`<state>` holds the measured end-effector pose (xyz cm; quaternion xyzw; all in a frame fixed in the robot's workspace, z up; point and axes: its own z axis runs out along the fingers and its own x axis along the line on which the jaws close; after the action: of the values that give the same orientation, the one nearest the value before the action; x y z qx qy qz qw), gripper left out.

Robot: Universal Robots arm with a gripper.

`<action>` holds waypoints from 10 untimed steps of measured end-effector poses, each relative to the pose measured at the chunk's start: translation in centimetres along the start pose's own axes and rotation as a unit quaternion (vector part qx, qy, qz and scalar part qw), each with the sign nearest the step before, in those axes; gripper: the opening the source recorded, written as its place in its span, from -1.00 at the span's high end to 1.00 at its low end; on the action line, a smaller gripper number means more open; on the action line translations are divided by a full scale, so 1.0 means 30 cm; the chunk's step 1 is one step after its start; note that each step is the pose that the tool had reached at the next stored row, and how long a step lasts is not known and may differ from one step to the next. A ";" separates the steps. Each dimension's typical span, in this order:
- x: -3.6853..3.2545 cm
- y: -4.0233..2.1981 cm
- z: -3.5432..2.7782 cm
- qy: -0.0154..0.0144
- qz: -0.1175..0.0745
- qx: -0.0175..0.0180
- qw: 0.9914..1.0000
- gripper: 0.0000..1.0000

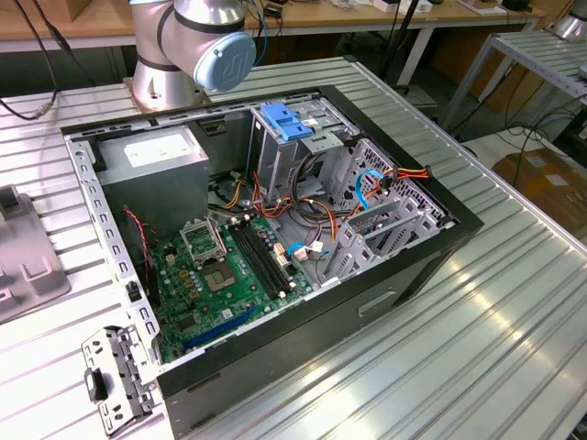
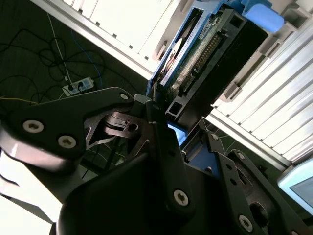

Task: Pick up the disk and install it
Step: 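Pick up the disk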

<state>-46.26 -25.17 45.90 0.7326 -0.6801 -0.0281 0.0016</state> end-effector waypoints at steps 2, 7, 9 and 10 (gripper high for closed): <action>0.000 0.000 -0.005 0.000 0.000 0.000 1.000 0.26; -0.001 0.000 -0.019 0.000 0.000 0.000 1.000 0.26; -0.001 0.000 -0.023 0.000 0.000 0.000 1.000 0.26; -0.001 0.000 -0.027 0.000 0.000 0.000 1.000 0.26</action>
<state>-46.22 -25.17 46.72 0.7326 -0.6801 -0.0282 0.0017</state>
